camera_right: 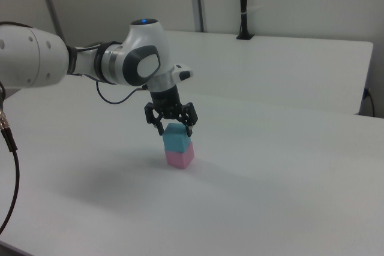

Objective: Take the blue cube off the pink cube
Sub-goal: 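Close the gripper on the light-blue cube and lift it, then carry the light-blue cube sideways away from the pink cube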

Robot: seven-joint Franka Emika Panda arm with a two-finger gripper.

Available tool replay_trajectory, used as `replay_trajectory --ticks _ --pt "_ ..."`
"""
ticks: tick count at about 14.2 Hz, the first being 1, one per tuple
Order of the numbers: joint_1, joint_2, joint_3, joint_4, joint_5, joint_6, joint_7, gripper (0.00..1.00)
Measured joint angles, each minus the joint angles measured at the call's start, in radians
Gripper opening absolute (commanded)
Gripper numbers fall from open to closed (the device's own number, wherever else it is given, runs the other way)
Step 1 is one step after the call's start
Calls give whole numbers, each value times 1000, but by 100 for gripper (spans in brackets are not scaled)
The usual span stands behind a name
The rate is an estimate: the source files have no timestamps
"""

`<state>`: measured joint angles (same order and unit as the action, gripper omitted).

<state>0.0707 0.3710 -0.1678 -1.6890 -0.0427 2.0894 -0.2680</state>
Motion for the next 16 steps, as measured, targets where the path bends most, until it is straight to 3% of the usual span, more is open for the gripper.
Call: replay_trajectory --ticks 1,2,9,12,16 --pt "0 0 -2 -4 0 0 0 30" --pt "0 0 -6 -4 0 0 -1 27" --pt "0 -73 -55 8 0 -174 -20 27" --pt "-2 -131 -163 4 0 -247 -150 30" --pt "-12 -139 -383 -94 2 -157 -389 32"
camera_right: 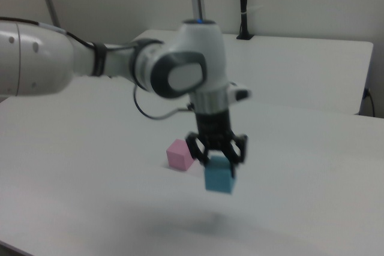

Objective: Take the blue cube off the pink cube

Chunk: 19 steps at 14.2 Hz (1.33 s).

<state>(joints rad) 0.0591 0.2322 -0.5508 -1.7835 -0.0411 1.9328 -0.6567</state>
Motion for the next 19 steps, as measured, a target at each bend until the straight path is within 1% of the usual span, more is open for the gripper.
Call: replay_trajectory --ticks 1,2,3,4,5,6,8,9,10,16,18,19 --pt "-8 2 -43 -39 0 54 -72 32" --pt "-15 5 -57 -63 0 91 -115 32" --pt "-33 14 -62 -98 0 152 -161 32" --pt "-44 26 -62 -118 0 197 -180 37" --pt "-52 48 -62 -139 0 248 -192 39" --pt "-54 71 -61 -146 0 267 -197 41" --pt "-54 96 -57 -147 0 276 -197 50" --pt "-54 105 -55 -148 0 280 -197 65" --pt "-54 110 -54 -149 0 280 -197 100" --pt "-54 109 -54 -162 2 279 -185 100" --pt "-50 83 -51 -152 3 229 -137 100" --pt "-47 57 -42 -134 3 179 -97 100"
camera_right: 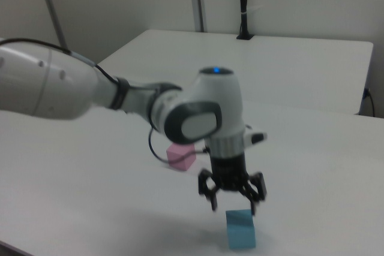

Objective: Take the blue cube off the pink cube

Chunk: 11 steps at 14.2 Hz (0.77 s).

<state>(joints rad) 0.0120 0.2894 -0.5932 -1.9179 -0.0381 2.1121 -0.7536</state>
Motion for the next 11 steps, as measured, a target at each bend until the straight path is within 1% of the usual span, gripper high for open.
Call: replay_trajectory --ticks 1,2,3,5,7,8,10,11 --pt "3 -37 20 28 0 -62 60 100" --pt "5 -103 66 84 -1 -169 172 100" --pt "5 -148 102 124 -1 -250 251 100" --pt "5 -223 197 212 -7 -432 386 100" --pt "6 -270 294 277 -11 -573 456 100" --pt "6 -284 335 293 -12 -613 472 100" --pt "6 -303 396 303 -12 -640 505 100" --pt "5 -309 413 304 -12 -641 523 100"
